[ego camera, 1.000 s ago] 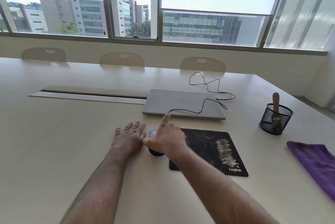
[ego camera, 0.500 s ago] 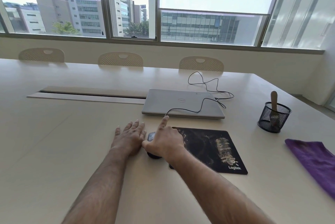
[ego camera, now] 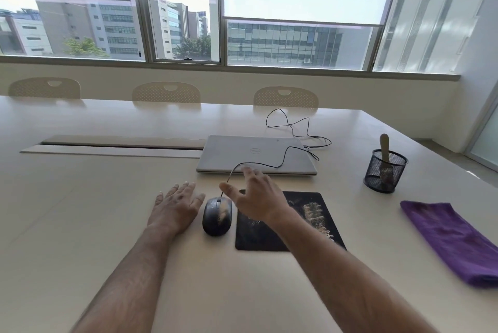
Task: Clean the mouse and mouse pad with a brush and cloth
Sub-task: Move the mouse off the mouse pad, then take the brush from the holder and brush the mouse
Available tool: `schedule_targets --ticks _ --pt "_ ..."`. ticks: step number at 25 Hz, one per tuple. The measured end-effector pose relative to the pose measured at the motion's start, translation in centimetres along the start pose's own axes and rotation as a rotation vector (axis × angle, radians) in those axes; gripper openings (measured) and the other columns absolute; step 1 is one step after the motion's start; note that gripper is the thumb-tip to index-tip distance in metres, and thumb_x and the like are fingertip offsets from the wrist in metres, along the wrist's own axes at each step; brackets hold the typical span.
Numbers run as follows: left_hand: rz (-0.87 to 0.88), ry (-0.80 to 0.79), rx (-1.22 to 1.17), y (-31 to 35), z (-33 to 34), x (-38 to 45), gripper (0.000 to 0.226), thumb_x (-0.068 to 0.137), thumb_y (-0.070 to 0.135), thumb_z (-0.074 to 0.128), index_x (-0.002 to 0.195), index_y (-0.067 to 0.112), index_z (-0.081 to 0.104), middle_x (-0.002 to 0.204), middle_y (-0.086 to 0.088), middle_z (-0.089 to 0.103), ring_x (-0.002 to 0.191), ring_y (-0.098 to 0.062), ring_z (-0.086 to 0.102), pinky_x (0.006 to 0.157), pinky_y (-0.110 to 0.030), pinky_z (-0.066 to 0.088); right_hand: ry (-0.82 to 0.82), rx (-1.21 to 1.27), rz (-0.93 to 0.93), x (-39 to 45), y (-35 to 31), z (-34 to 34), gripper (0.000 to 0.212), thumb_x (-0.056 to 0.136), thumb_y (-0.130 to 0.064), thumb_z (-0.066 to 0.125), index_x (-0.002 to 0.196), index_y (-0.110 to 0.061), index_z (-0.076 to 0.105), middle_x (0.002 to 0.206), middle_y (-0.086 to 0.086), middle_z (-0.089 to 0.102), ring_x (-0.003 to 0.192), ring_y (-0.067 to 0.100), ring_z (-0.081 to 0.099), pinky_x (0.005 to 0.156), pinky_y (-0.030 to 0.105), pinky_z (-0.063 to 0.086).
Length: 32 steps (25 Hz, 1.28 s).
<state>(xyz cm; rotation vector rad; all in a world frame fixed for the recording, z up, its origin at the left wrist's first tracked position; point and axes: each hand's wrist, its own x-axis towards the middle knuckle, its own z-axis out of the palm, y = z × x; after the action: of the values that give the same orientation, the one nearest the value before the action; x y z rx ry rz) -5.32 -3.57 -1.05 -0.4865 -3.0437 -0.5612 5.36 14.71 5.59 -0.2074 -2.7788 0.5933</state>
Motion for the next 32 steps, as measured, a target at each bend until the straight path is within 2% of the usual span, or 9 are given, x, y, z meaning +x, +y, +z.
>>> schedule_targets --ticks 4,7,11,15,22,27,32 --pt "0.005 0.026 0.011 0.6 -0.8 0.1 0.067 0.100 0.059 0.027 0.157 0.026 0.020 0.165 0.005 0.016 0.152 -0.013 0.008 0.123 -0.043 0.004 -0.067 -0.166 -0.075 -0.6 5.4 -1.7 0.090 0.091 -0.073 0.034 0.156 -0.012 0.018 0.163 0.011 0.024 0.151 0.025 0.018 0.124 0.039 0.015" --pt "0.044 0.080 0.014 2.5 -1.8 0.5 0.071 0.099 0.061 0.028 0.157 0.023 0.018 0.165 0.002 0.018 0.152 -0.015 0.009 0.123 -0.045 0.005 -0.088 -0.222 0.006 -1.2 9.1 -2.5 0.100 0.087 -0.080 0.026 0.158 -0.014 0.004 0.167 0.007 0.003 0.154 0.019 -0.003 0.125 0.040 0.001" --pt "0.126 0.120 0.005 7.2 -1.9 0.5 0.074 0.098 0.063 0.029 0.157 0.020 0.018 0.165 0.000 0.018 0.152 -0.017 0.008 0.123 -0.044 0.004 -0.109 -0.241 0.118 -2.6 13.4 -4.1 0.106 0.082 -0.085 0.020 0.158 -0.016 -0.006 0.167 0.005 -0.010 0.152 0.017 -0.015 0.124 0.042 -0.007" --pt "0.232 0.110 -0.011 12.9 -0.5 -0.2 0.076 0.097 0.064 0.031 0.157 0.020 0.019 0.165 0.000 0.017 0.152 -0.017 0.007 0.123 -0.042 0.001 -0.095 -0.288 0.186 -4.1 17.3 -6.3 0.107 0.082 -0.085 0.018 0.156 -0.014 -0.013 0.165 0.007 -0.016 0.152 0.019 -0.018 0.124 0.045 -0.008" --pt "0.428 0.023 0.006 22.4 3.8 -1.3 0.078 0.097 0.066 0.029 0.158 0.020 0.014 0.166 0.000 0.011 0.152 -0.015 0.002 0.123 -0.043 0.001 -0.017 -0.310 0.288 -6.5 23.5 -10.1 0.106 0.082 -0.083 0.019 0.156 -0.014 -0.012 0.166 0.009 -0.013 0.152 0.020 -0.018 0.123 0.044 -0.010" --pt "0.480 -0.036 0.007 28.4 7.4 -2.2 0.082 0.095 0.069 0.027 0.158 0.019 0.014 0.166 0.000 0.011 0.152 -0.015 0.001 0.123 -0.044 0.000 0.062 -0.292 0.346 -6.9 27.3 -12.2 0.105 0.084 -0.082 0.022 0.157 -0.014 -0.007 0.167 0.008 -0.009 0.153 0.018 -0.015 0.124 0.045 -0.008" --pt "0.516 -0.097 0.032 33.7 10.3 -2.2 0.083 0.095 0.069 0.027 0.158 0.017 0.013 0.166 -0.003 0.010 0.153 -0.019 0.001 0.123 -0.045 0.000 0.189 -0.209 0.327 -5.0 30.0 -15.1 0.099 0.087 -0.076 0.031 0.158 -0.012 0.004 0.167 0.009 0.005 0.154 0.019 -0.004 0.125 0.045 -0.001"
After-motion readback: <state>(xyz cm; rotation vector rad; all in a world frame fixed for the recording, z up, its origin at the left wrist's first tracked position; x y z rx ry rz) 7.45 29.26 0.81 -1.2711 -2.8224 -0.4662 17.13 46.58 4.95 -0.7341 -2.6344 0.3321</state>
